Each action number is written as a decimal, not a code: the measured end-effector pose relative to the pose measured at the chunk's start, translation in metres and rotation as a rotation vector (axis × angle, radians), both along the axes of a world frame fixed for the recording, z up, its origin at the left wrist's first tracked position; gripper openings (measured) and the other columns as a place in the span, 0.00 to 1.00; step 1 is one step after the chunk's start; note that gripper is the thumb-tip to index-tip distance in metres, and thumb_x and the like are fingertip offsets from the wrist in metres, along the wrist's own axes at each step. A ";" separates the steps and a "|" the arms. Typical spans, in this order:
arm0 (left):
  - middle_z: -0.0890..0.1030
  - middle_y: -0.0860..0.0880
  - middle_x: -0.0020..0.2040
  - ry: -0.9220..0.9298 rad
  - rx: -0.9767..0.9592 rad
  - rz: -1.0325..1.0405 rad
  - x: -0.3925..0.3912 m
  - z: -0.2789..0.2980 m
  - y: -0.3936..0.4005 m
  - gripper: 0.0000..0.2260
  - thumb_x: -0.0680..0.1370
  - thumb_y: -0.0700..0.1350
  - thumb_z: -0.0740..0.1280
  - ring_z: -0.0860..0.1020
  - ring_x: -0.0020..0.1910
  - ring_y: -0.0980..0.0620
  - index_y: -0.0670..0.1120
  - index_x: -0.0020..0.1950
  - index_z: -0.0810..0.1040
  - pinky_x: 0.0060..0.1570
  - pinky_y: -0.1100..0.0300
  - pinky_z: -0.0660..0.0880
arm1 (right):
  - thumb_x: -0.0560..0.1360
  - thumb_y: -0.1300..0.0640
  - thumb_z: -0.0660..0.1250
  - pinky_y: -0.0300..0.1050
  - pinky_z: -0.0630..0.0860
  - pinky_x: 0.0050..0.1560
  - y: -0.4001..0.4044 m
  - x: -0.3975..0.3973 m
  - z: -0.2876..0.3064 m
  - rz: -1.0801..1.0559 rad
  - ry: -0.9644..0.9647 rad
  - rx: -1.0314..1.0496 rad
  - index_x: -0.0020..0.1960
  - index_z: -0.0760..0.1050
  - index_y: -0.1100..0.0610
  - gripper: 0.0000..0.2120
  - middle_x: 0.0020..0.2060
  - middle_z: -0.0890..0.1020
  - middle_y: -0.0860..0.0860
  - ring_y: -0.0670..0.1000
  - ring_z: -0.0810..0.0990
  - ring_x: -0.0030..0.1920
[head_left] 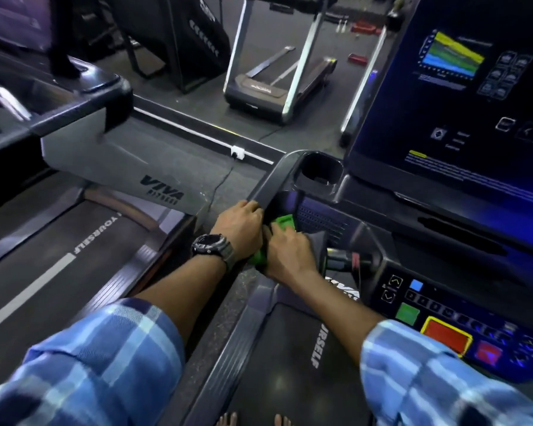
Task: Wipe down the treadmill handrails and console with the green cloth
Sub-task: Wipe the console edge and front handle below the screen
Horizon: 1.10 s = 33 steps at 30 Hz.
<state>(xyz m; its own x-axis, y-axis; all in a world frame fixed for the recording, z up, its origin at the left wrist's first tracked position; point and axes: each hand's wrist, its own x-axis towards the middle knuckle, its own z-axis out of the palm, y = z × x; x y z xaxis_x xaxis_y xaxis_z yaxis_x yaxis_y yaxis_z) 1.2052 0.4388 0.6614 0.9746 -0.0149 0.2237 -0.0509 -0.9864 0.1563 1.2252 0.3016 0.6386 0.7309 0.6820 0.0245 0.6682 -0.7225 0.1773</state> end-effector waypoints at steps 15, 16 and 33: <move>0.78 0.40 0.48 0.045 -0.071 0.011 -0.003 -0.001 -0.001 0.18 0.71 0.48 0.52 0.75 0.50 0.38 0.40 0.46 0.78 0.49 0.45 0.75 | 0.62 0.56 0.73 0.52 0.74 0.37 -0.013 -0.007 -0.005 0.039 -0.081 0.078 0.53 0.75 0.56 0.20 0.45 0.76 0.55 0.59 0.75 0.40; 0.78 0.41 0.49 0.061 -0.067 0.024 -0.004 0.000 -0.002 0.19 0.71 0.48 0.52 0.75 0.51 0.39 0.40 0.48 0.78 0.50 0.46 0.75 | 0.61 0.57 0.73 0.51 0.74 0.35 -0.004 -0.009 -0.006 0.047 -0.078 0.095 0.49 0.76 0.57 0.17 0.44 0.76 0.55 0.59 0.75 0.39; 0.75 0.43 0.59 0.054 -0.109 -0.032 0.028 -0.009 -0.002 0.12 0.79 0.48 0.60 0.73 0.58 0.41 0.43 0.55 0.76 0.57 0.47 0.70 | 0.72 0.30 0.56 0.51 0.73 0.59 -0.115 0.029 0.058 -0.013 0.167 -0.006 0.70 0.66 0.48 0.32 0.62 0.73 0.50 0.54 0.73 0.63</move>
<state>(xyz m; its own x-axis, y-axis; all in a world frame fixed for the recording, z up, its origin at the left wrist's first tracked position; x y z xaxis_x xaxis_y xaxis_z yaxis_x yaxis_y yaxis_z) 1.2333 0.4370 0.6527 0.9846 -0.0250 0.1729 -0.0710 -0.9615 0.2654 1.2539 0.1869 0.6969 0.7330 0.6726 -0.1020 0.6797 -0.7303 0.0684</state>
